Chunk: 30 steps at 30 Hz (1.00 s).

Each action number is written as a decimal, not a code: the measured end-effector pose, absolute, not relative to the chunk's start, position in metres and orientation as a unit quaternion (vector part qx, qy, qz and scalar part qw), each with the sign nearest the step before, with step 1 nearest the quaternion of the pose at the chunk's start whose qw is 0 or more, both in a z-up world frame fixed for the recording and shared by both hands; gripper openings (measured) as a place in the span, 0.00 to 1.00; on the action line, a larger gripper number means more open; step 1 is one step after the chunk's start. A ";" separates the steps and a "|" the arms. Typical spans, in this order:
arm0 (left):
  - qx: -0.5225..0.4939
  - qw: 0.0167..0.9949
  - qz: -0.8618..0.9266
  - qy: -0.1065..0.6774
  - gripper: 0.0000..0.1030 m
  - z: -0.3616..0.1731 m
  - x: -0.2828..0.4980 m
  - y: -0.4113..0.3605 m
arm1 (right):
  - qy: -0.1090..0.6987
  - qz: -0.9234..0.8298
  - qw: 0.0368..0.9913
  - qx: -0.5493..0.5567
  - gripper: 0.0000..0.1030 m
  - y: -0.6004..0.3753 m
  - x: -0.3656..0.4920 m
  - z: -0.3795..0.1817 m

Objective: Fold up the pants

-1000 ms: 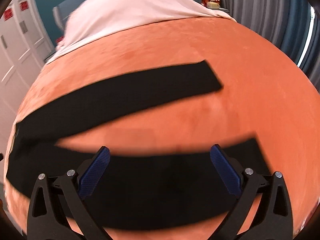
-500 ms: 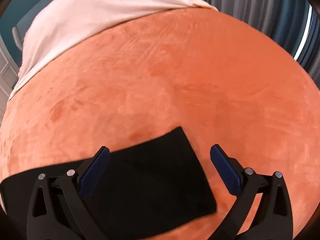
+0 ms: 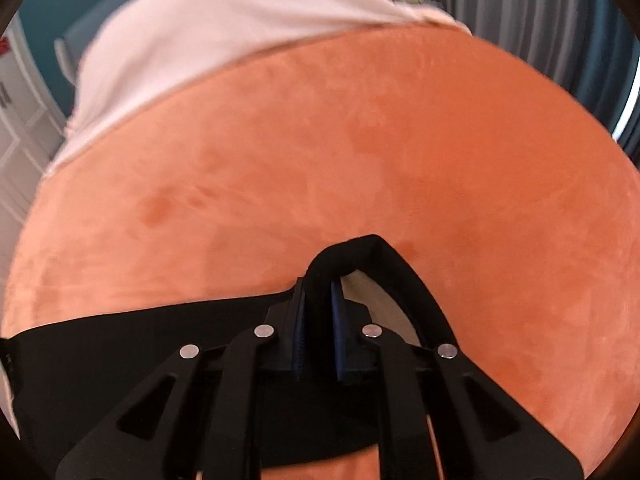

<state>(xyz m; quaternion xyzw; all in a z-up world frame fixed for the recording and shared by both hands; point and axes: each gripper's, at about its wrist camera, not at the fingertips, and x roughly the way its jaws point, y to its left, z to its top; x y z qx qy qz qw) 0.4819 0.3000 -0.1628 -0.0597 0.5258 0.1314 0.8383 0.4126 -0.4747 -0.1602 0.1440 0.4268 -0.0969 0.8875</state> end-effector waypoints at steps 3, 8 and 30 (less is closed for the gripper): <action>-0.072 0.849 0.113 0.512 0.03 -0.136 0.451 0.306 | 0.395 -0.081 0.903 0.149 0.08 -0.474 0.372 -0.124; -0.100 0.860 0.071 0.495 0.03 -0.095 0.372 0.307 | 0.362 -0.052 0.920 0.144 0.08 -0.467 0.293 -0.088; -0.256 0.792 0.114 0.542 0.52 -0.170 0.199 0.355 | 0.409 -0.129 0.894 0.129 0.69 -0.446 0.112 -0.148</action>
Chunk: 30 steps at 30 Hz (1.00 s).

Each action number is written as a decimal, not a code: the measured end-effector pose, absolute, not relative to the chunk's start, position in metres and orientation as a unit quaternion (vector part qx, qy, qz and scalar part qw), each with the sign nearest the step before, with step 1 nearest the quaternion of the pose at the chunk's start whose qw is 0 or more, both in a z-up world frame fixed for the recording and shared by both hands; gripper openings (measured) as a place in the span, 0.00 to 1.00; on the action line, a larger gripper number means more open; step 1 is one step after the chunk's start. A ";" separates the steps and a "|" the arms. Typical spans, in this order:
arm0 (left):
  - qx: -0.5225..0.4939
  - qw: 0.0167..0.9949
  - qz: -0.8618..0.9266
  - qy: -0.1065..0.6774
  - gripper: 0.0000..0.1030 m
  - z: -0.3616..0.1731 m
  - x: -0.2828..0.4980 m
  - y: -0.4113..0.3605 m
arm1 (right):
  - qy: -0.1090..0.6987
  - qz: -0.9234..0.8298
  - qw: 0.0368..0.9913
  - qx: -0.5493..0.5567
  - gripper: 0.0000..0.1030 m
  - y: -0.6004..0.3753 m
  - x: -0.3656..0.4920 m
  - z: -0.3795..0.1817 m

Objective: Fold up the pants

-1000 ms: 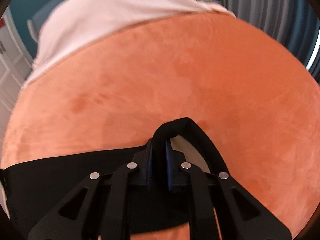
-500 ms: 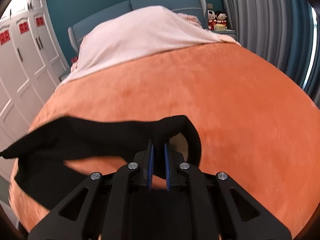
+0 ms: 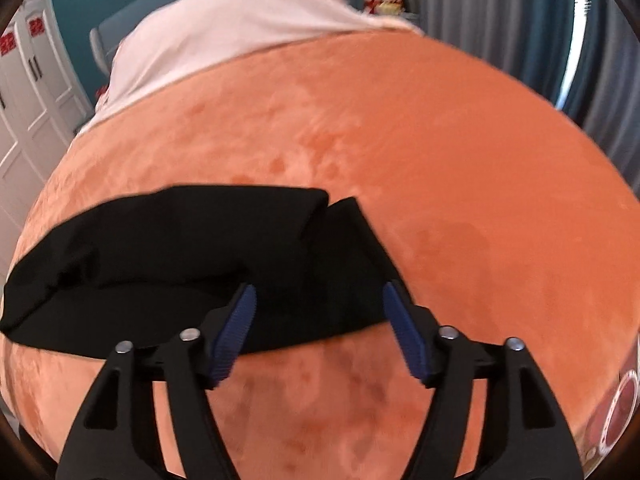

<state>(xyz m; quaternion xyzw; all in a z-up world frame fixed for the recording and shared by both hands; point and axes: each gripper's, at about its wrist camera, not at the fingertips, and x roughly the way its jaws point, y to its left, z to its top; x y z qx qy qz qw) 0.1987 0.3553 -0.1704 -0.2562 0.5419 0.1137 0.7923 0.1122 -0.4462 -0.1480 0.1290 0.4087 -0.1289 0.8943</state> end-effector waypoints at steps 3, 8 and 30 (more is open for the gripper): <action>-0.284 0.791 0.090 0.534 0.54 -0.174 0.215 0.336 | 0.381 -0.124 0.900 0.174 0.72 -0.430 0.086 -0.141; -0.320 0.743 0.096 0.580 0.40 -0.221 0.252 0.326 | 0.382 -0.092 0.896 0.206 0.72 -0.398 0.062 -0.140; -0.118 0.803 0.146 0.566 0.09 -0.154 0.243 0.289 | 0.408 -0.109 0.867 0.264 0.84 -0.404 0.075 -0.170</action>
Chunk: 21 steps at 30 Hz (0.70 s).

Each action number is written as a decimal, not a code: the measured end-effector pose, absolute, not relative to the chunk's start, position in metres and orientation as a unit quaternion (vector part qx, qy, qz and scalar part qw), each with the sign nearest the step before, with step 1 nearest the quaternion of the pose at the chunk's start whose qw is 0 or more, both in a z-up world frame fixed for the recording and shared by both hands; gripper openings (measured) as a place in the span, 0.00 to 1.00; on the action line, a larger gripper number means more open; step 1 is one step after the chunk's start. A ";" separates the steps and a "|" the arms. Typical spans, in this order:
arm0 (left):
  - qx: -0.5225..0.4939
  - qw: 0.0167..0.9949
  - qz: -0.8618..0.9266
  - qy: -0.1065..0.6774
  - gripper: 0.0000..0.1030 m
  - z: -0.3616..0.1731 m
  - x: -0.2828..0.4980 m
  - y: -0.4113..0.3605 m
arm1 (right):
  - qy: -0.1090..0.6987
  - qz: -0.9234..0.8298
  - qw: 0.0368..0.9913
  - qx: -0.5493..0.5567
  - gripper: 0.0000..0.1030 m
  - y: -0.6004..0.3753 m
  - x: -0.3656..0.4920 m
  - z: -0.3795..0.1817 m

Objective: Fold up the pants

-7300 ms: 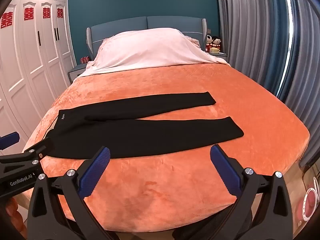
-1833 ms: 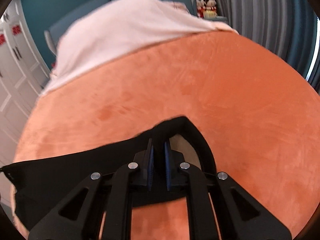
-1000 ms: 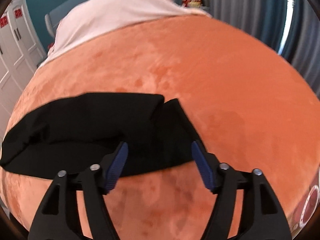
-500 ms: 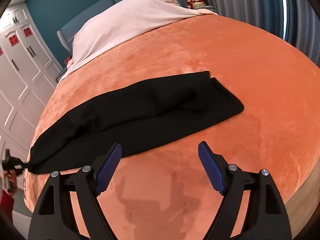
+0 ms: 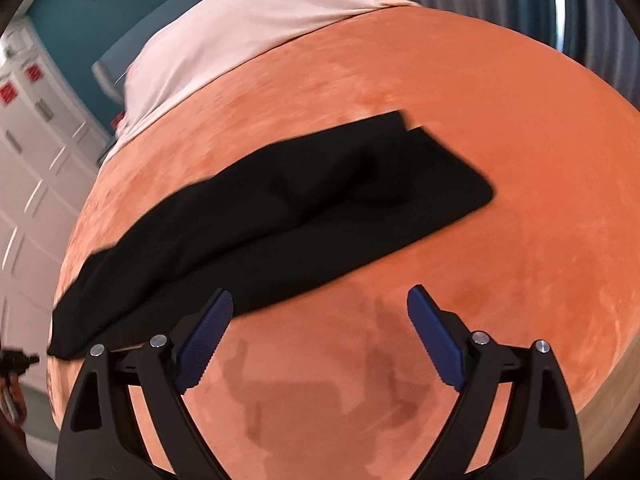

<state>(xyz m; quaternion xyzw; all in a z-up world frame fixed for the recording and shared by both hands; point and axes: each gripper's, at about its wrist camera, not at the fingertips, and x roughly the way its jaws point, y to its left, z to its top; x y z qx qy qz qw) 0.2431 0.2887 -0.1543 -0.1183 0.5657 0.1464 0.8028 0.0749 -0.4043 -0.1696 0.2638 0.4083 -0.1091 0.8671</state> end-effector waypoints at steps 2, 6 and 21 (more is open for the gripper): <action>-0.050 0.821 0.139 0.551 0.22 -0.143 0.249 0.237 | 0.396 -0.110 0.856 0.314 0.84 -0.428 0.081 -0.173; -0.003 0.849 0.085 0.522 0.52 -0.133 0.248 0.148 | 0.391 -0.089 0.826 0.397 0.85 -0.463 0.113 -0.190; 0.083 0.816 0.026 0.571 0.62 -0.197 0.230 0.054 | 0.476 -0.128 0.850 0.187 0.32 -0.508 0.128 -0.185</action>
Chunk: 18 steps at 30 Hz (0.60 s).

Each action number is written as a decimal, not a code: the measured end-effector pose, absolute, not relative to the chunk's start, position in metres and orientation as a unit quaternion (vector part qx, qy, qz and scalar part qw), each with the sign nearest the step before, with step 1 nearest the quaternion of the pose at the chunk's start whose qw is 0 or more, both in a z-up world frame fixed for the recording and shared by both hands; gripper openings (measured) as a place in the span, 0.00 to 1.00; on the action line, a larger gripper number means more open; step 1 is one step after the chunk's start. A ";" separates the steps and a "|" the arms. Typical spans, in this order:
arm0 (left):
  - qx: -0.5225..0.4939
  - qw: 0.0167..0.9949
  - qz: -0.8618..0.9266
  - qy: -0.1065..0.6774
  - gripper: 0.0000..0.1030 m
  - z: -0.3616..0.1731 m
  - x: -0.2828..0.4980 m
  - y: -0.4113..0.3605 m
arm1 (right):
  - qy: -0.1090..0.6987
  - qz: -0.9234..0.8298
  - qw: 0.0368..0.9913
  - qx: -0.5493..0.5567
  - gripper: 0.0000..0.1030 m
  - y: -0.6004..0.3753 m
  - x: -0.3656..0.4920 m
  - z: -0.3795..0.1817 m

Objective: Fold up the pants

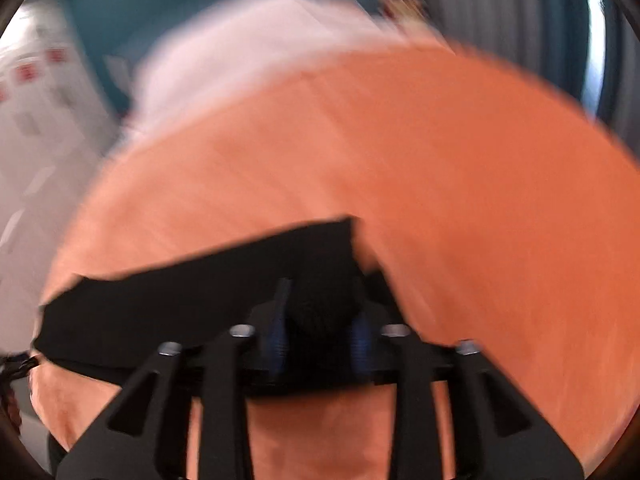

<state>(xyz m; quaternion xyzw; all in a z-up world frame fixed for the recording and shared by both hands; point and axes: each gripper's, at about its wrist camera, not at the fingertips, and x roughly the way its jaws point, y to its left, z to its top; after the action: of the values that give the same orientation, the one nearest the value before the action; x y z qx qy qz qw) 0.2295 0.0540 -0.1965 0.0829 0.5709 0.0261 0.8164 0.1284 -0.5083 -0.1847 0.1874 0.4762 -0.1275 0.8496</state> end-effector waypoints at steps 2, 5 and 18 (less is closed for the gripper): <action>0.078 0.814 0.030 0.575 0.62 -0.198 0.222 0.051 | 0.458 -0.127 0.853 0.217 0.32 -0.509 0.107 -0.192; 0.080 0.814 0.035 0.575 0.64 -0.199 0.218 0.053 | 0.412 -0.107 0.868 0.254 0.58 -0.492 0.089 -0.181; 0.080 0.819 0.088 0.561 0.77 -0.203 0.191 0.090 | 0.438 -0.075 0.880 0.168 0.62 -0.386 0.119 -0.169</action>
<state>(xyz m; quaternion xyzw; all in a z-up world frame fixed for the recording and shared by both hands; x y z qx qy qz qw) 0.1907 0.0896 -0.2035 0.0802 0.5612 0.0882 0.8191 0.1194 -0.3865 -0.1692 0.1683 0.4380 -0.0751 0.8799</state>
